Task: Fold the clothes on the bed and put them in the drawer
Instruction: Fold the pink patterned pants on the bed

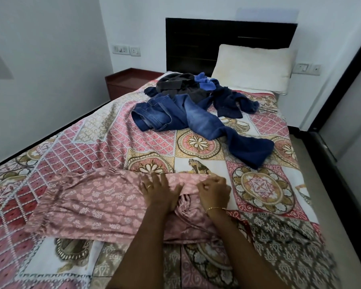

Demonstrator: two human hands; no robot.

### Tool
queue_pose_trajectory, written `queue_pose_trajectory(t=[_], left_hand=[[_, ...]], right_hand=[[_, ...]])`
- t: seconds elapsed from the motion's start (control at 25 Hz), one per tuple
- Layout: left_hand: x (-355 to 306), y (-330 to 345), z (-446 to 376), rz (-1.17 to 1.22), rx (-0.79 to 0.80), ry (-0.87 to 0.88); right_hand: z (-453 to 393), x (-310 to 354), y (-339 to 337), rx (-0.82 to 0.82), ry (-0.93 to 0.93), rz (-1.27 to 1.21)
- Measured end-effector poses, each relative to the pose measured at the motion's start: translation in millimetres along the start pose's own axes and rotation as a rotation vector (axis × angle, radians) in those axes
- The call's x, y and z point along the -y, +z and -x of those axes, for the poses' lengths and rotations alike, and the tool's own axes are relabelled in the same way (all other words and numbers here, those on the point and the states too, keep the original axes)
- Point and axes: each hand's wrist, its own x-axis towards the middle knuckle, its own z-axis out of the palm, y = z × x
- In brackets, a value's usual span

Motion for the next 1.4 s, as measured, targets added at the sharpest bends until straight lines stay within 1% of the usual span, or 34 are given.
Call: queue_pose_trajectory(t=[0.08, 0.12, 0.28, 0.32, 0.4, 0.48, 0.52, 0.56, 0.6, 0.64, 0.68, 0.72, 0.76, 0.8, 0.84, 0.88, 0.92, 0.96, 1.04, 1.08, 1.12, 1.2, 1.28, 1.32, 1.36, 1.4], left_hand=[[1, 6, 1, -0.039, 0.013, -0.035], [0, 7, 2, -0.053, 0.001, -0.039], [-2, 8, 3, -0.071, -0.014, -0.051], [-1, 7, 2, -0.092, -0.013, -0.046], [1, 3, 1, -0.125, -0.004, -0.028], [10, -3, 0, -0.110, -0.010, 0.003], [16, -7, 0, -0.088, -0.031, 0.031], [25, -10, -3, 0.037, -0.070, 0.060], [32, -15, -3, 0.267, -0.122, 0.076], [42, -19, -5, 0.566, -0.178, 0.067], [51, -25, -7, 0.803, -0.214, 0.033], [57, -32, -9, 1.013, -0.205, -0.050], [64, -39, -10, 1.211, -0.135, -0.163], [70, -45, -9, 1.397, -0.022, -0.254], [75, -49, -7, 1.485, 0.078, -0.295], [79, -50, -6, 1.466, 0.118, -0.297], [83, -49, -6, 1.390, 0.097, -0.290], [86, -45, -8, 1.281, 0.036, -0.278], [90, -39, -11, 1.022, -0.090, -0.244], [91, -37, -12, 0.946, -0.106, -0.240], [92, -34, -14, 0.913, -0.109, -0.249], [90, -36, -12, 0.813, -0.098, -0.285], [86, -42, -5, 0.647, -0.099, -0.311], [85, -45, -2, 0.559, -0.167, -0.323], [82, -47, 0, 0.499, -0.296, -0.298], [78, -49, 3, 0.497, -0.447, -0.201]], right_hand=[[-7, -1, -6, 0.044, 0.182, -0.109], [-11, -2, -8, 0.097, 0.269, -0.204], [-24, 1, -22, 0.306, 0.483, -0.592], [-26, 4, -26, 0.361, 0.507, -0.679], [-20, 20, -30, 0.415, 0.470, -0.809], [-13, 47, -18, 0.408, 0.400, -0.878], [-10, 61, -8, 0.393, 0.365, -0.858], [-7, 74, 4, 0.374, 0.320, -0.805], [-1, 88, 12, 0.360, 0.275, -0.711], [5, 100, 21, 0.348, 0.228, -0.614], [9, 109, 29, 0.323, 0.191, -0.546], [14, 116, 35, 0.299, 0.151, -0.508], [21, 123, 42, 0.309, 0.117, -0.474], [26, 130, 50, 0.338, 0.087, -0.432], [29, 133, 57, 0.388, 0.077, -0.390], [30, 136, 61, 0.435, 0.072, -0.359], [30, 138, 59, 0.456, 0.056, -0.305], [27, 139, 55, 0.439, 0.020, -0.225], [23, 129, 44, 0.281, -0.142, -0.020], [23, 121, 43, 0.197, -0.243, 0.072], [25, 111, 44, 0.157, -0.338, 0.154], [32, 87, 61, 0.216, -0.475, 0.266], [39, 74, 72, 0.238, -0.547, 0.326], [39, 72, 74, 0.243, -0.554, 0.349], [37, 72, 74, 0.254, -0.553, 0.369], [35, 72, 74, 0.260, -0.556, 0.380]])
